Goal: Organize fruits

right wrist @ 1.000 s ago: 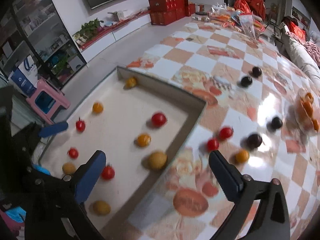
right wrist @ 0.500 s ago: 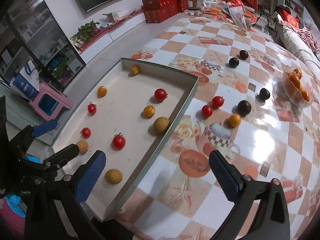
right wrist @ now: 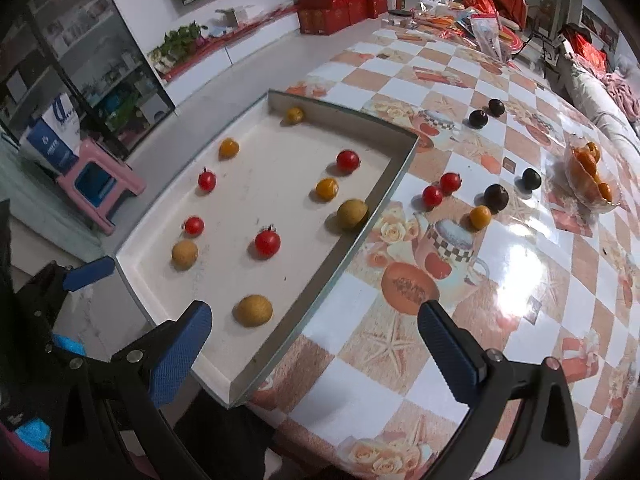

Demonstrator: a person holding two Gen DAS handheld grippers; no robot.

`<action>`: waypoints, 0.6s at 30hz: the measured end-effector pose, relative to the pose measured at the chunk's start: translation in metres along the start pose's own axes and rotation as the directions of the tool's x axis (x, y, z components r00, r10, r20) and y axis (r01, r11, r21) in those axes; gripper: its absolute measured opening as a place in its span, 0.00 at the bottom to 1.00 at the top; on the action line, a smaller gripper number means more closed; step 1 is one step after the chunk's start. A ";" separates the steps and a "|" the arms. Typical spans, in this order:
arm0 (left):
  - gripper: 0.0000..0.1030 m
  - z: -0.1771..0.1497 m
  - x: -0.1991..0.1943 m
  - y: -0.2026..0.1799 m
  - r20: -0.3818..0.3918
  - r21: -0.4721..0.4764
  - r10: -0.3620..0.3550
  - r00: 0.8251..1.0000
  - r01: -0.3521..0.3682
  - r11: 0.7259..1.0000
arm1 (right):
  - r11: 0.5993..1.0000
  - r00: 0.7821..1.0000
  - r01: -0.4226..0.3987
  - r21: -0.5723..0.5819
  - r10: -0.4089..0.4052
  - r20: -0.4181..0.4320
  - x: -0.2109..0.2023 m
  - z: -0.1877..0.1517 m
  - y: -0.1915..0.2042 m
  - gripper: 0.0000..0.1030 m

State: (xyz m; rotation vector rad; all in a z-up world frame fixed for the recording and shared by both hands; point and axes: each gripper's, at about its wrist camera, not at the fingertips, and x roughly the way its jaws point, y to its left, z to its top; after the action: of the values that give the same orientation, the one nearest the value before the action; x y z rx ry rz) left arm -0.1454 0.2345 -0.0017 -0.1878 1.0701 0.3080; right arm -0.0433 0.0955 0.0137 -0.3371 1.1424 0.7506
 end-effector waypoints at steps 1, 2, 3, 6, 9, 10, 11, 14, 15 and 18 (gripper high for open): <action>1.00 -0.001 -0.001 -0.002 -0.004 0.000 0.016 1.000 -0.016 1.000 | 1.000 1.000 0.013 -0.004 -0.013 -0.014 0.002 -0.001 0.002 1.00; 1.00 -0.003 -0.002 -0.004 -0.004 0.003 0.032 0.999 -0.032 0.999 | 1.000 0.999 0.023 -0.007 -0.023 -0.024 0.003 -0.003 0.003 1.00; 1.00 -0.004 -0.002 -0.005 -0.005 0.005 0.046 0.999 -0.046 0.999 | 0.999 0.999 0.035 -0.010 -0.036 -0.033 0.004 -0.005 0.005 1.00; 1.00 -0.007 -0.002 -0.009 -0.012 0.015 0.083 0.996 -0.083 0.996 | 0.999 0.997 0.051 -0.011 -0.052 -0.053 0.006 -0.008 0.006 1.00; 1.00 -0.008 -0.001 -0.008 -0.022 0.011 0.092 0.996 -0.091 0.996 | 0.997 0.995 0.070 -0.013 -0.071 -0.065 0.007 -0.010 0.007 1.00; 1.00 -0.008 -0.002 -0.007 -0.023 0.007 0.088 0.996 -0.088 0.996 | 0.997 0.995 0.078 -0.013 -0.079 -0.067 0.008 -0.010 0.007 1.00; 1.00 -0.008 -0.002 -0.007 -0.025 0.003 0.084 0.996 -0.084 0.996 | 0.996 0.994 0.083 -0.015 -0.084 -0.070 0.008 -0.010 0.007 1.00; 1.00 -0.008 -0.003 -0.007 -0.023 0.003 0.088 0.996 -0.088 0.996 | 0.995 0.993 0.093 -0.022 -0.095 -0.076 0.009 -0.011 0.009 1.00; 1.00 -0.009 -0.003 -0.007 -0.023 0.004 0.090 0.996 -0.090 0.996 | 0.995 0.992 0.096 -0.025 -0.097 -0.078 0.009 -0.011 0.009 1.00; 1.00 -0.009 -0.004 -0.008 -0.022 0.008 0.093 0.995 -0.093 0.996 | 0.995 0.992 0.098 -0.028 -0.100 -0.080 0.010 -0.011 0.011 1.00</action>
State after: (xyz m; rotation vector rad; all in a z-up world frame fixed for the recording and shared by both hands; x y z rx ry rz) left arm -0.1515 0.2240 -0.0026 -0.1353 1.1039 0.3864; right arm -0.0560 0.1003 0.0020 -0.4442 1.1853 0.6688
